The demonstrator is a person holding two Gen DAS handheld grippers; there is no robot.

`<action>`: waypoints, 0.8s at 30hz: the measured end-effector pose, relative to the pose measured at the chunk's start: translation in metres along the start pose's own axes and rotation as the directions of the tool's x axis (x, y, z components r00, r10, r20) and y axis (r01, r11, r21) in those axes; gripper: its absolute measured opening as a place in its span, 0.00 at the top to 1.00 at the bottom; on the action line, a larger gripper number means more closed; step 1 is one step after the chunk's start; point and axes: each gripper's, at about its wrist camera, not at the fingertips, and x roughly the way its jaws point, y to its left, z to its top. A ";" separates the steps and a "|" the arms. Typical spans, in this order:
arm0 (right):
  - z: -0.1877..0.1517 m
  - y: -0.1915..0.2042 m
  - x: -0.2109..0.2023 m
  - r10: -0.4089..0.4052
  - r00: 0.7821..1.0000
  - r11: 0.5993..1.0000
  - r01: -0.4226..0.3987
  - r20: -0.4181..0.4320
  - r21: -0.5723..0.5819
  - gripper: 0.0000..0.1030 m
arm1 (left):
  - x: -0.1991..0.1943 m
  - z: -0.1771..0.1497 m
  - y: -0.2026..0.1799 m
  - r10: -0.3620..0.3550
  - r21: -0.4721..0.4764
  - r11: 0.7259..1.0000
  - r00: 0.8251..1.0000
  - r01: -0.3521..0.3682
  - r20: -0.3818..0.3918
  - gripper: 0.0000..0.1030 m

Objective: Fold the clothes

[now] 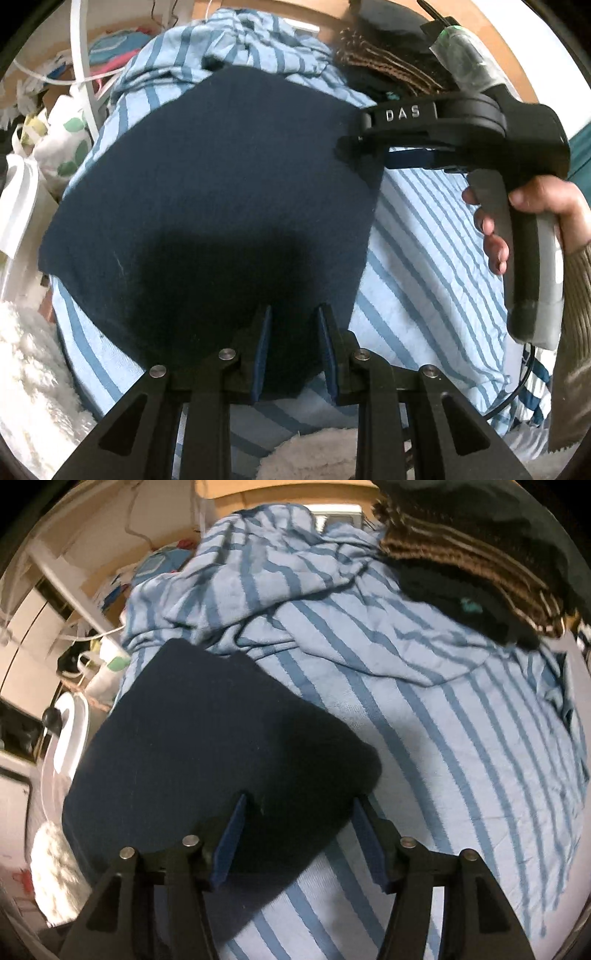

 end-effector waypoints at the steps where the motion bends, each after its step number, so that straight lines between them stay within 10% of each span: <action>1: 0.001 -0.002 0.004 0.004 1.000 1.000 -0.004 -0.011 0.016 0.35 | 0.003 -0.004 0.001 -0.005 -0.013 1.000 1.000 0.005 -0.005 0.73; 16: -0.013 -0.023 0.040 0.110 0.994 0.976 -0.104 -0.019 0.190 0.30 | 0.001 -0.034 0.024 -0.103 -0.052 0.993 0.994 0.105 0.031 0.73; 24: -0.043 -0.038 -0.004 0.142 0.988 0.947 -0.153 0.059 0.284 0.28 | -0.064 -0.004 0.057 -0.266 -0.147 0.945 0.947 0.293 0.179 0.73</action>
